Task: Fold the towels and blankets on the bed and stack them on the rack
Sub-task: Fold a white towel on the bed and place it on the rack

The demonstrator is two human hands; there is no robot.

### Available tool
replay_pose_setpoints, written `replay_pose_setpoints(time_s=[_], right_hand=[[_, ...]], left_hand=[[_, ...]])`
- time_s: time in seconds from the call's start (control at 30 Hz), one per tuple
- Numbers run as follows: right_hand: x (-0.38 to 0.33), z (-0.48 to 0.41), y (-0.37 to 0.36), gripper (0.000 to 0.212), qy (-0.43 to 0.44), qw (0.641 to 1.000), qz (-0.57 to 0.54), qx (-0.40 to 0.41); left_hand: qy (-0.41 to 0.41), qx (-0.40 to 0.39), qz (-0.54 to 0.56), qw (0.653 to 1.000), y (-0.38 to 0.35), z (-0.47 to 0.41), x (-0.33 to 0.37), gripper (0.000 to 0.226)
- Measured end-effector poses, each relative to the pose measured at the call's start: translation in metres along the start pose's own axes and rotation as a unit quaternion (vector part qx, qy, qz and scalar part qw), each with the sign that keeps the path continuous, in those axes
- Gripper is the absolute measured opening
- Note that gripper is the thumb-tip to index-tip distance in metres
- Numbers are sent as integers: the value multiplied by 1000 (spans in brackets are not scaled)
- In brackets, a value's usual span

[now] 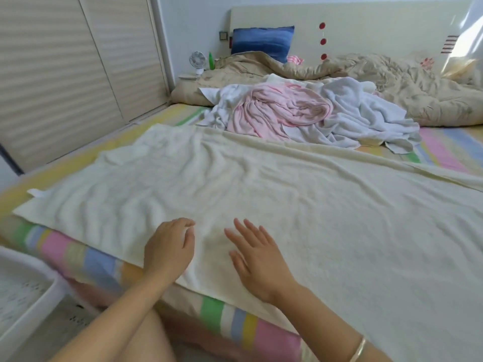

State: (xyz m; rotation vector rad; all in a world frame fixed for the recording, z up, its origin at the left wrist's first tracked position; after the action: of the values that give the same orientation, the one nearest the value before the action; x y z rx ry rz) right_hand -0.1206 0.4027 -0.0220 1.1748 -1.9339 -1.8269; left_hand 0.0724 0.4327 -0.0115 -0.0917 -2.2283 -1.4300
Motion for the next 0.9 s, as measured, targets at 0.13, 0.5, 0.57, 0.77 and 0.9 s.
replay_pose_setpoints(time_s=[0.13,0.5,0.57,0.77,0.9], right_hand=[[9,-3,-24,70,-72,992,95,-35],[30,-15,0,73,-111,993,-15,24],[91,-18,17,71,-211,976,49,22],[235,-16,57,56,-344,935,83,-15],[324,-31,98,53,-376,921,97,43]], left_hand=[[-81,-186,-75,976,-37,0,-21,77],[-64,-47,-95,992,-27,-53,27,24],[-132,-69,-30,988,-48,-65,73,26],[-227,-164,43,959,-140,-97,187,30],[-256,-190,25,948,-194,-153,244,32]])
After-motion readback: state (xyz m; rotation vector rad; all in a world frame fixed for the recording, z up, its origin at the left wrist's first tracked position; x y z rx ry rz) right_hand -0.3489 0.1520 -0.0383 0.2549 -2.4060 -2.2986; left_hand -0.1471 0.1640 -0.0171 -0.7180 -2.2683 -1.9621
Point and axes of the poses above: each hand's wrist, its own z-axis away from the middle knuckle, its own y-axis out of the back of the hand, x = y × z, the point moved 6 cm from there along -z, towards the middle knuckle
